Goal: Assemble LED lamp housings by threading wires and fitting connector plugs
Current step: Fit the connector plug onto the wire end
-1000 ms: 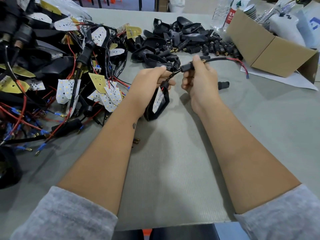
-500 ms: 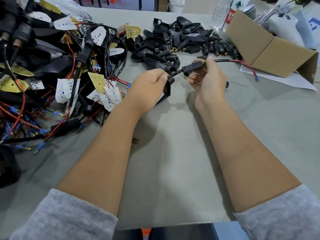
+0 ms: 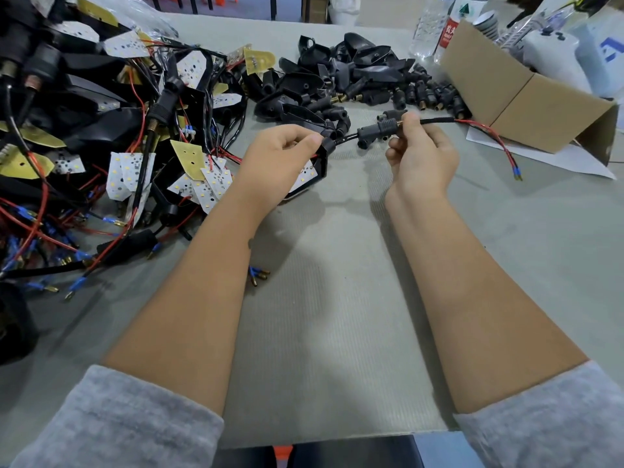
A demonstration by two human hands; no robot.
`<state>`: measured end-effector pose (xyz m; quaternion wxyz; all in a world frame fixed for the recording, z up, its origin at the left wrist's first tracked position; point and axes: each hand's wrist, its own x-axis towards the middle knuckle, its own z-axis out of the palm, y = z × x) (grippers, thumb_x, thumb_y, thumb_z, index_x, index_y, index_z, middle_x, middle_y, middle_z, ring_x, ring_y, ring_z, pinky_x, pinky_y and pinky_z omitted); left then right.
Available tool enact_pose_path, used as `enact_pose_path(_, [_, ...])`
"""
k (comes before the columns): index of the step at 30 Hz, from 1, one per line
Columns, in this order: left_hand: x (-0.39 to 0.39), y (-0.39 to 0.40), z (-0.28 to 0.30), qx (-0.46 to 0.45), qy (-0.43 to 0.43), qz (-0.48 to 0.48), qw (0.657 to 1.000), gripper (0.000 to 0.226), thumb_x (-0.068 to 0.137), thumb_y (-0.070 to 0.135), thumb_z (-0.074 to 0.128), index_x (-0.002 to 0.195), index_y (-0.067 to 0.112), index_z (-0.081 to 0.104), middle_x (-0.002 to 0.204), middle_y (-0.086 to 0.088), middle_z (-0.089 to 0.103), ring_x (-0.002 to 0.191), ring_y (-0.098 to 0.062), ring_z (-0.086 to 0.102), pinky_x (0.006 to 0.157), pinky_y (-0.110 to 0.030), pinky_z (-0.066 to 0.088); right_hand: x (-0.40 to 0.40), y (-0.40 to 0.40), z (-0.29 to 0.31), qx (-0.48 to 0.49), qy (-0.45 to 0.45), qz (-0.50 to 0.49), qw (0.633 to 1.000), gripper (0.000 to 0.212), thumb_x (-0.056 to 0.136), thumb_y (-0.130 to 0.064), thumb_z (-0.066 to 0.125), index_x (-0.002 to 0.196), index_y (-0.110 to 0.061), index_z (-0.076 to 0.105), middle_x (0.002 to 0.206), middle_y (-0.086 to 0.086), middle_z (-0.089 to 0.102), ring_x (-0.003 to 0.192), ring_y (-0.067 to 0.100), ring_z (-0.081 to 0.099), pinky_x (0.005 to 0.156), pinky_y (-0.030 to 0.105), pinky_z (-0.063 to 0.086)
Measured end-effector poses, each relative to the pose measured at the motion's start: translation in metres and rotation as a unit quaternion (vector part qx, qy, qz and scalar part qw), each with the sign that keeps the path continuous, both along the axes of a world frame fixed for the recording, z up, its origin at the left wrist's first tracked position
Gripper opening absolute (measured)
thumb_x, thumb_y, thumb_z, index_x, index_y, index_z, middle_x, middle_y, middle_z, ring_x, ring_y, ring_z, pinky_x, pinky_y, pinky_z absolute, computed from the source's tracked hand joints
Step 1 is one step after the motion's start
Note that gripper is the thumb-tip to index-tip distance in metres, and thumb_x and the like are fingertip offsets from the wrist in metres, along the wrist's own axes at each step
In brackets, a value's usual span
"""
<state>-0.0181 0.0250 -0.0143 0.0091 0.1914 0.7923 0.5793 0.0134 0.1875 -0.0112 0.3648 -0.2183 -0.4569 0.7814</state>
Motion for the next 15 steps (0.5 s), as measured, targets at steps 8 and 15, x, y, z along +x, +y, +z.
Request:
enact_pose_path(8, [-0.0045,-0.0093,0.0012,0.000,0.006,0.004,1.000,0.016,0.099,0.027,0.055,0.095,0.024,0.070,0.050,0.015,0.039,0.043,-0.002,0.034,0.045,-0.010,0.029,0.0005,-0.0041,-0.0010,0.040,-0.025,0.006,0.999,0.029,0.094,-0.013,0.064,0.065,-0.013,0.059,0.053,-0.005,0.051,0.048,0.004,0.046,0.054,0.019,0.043])
enact_pose_path(15, [-0.0104,-0.0103,-0.0020,-0.011,-0.012,-0.001,1.000,0.021,0.098,0.035,0.056,0.094,0.021,0.071,0.045,0.017,0.037,0.042,-0.001,0.032,0.044,-0.011,0.030,0.0004,-0.0068,-0.0010,0.073,-0.012,-0.028,0.997,0.021,0.097,-0.011,0.059,0.076,-0.009,0.056,0.056,-0.001,0.056,0.043,0.005,0.049,0.045,0.020,0.041])
